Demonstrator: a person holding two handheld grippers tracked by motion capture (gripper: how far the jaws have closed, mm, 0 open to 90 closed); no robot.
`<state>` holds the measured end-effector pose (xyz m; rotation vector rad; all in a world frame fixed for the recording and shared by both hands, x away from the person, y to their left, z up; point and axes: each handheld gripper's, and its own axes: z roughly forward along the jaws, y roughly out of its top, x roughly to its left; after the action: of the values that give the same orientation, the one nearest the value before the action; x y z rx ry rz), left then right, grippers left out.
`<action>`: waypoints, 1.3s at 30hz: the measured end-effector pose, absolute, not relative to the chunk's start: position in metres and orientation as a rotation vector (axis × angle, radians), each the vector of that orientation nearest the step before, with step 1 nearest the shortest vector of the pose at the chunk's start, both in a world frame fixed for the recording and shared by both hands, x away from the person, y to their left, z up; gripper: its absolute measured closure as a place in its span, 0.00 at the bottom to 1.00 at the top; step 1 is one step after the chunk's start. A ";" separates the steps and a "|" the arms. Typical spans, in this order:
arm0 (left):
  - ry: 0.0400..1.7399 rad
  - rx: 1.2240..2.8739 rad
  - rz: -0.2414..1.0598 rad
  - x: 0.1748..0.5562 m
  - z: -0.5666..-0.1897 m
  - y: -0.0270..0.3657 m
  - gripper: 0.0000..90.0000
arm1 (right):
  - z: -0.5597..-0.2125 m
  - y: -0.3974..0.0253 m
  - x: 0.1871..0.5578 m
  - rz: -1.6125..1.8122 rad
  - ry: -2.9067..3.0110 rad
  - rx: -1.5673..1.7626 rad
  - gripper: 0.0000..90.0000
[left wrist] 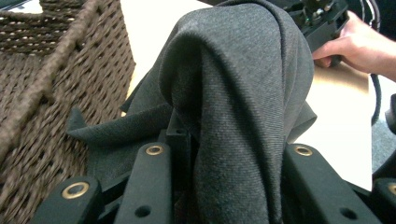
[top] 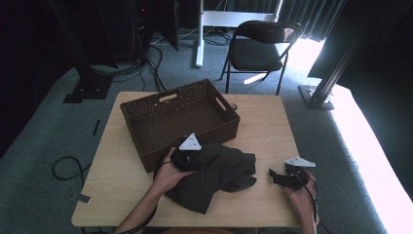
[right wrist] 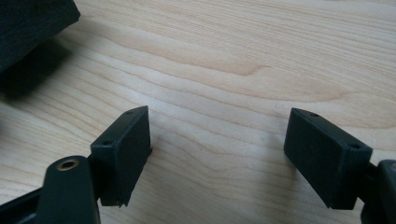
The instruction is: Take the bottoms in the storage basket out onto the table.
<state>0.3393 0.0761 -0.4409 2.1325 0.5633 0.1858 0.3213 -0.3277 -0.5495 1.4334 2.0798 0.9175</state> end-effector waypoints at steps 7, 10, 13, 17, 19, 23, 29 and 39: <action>0.581 2.130 0.185 0.339 -0.449 0.081 0.75 | -0.549 -0.328 0.321 0.917 2.079 1.435 0.25; 0.584 2.128 0.184 0.340 -0.452 0.082 0.75 | -0.549 -0.328 0.321 0.917 2.079 1.434 0.25; 0.589 2.135 0.185 0.340 -0.455 0.083 0.74 | -0.549 -0.328 0.321 0.917 2.079 1.434 0.25; 0.591 2.151 0.188 0.339 -0.460 0.082 0.74 | -0.549 -0.328 0.321 0.917 2.078 1.436 0.25; 0.589 2.156 0.187 0.338 -0.461 0.082 0.73 | -0.549 -0.328 0.321 0.917 2.078 1.437 0.25; 0.594 2.152 0.170 0.338 -0.461 0.083 0.69 | -0.549 -0.328 0.321 0.917 2.078 1.437 0.25; 0.605 2.139 0.148 0.336 -0.461 0.088 0.58 | -0.549 -0.328 0.321 0.917 2.078 1.438 0.25; 0.599 2.109 0.171 0.331 -0.452 0.104 0.51 | -0.549 -0.328 0.321 0.917 2.077 1.439 0.25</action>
<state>0.3314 0.1039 -0.4518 2.1087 0.5991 0.1713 0.3211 -0.3276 -0.5495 1.4394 2.0771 0.9166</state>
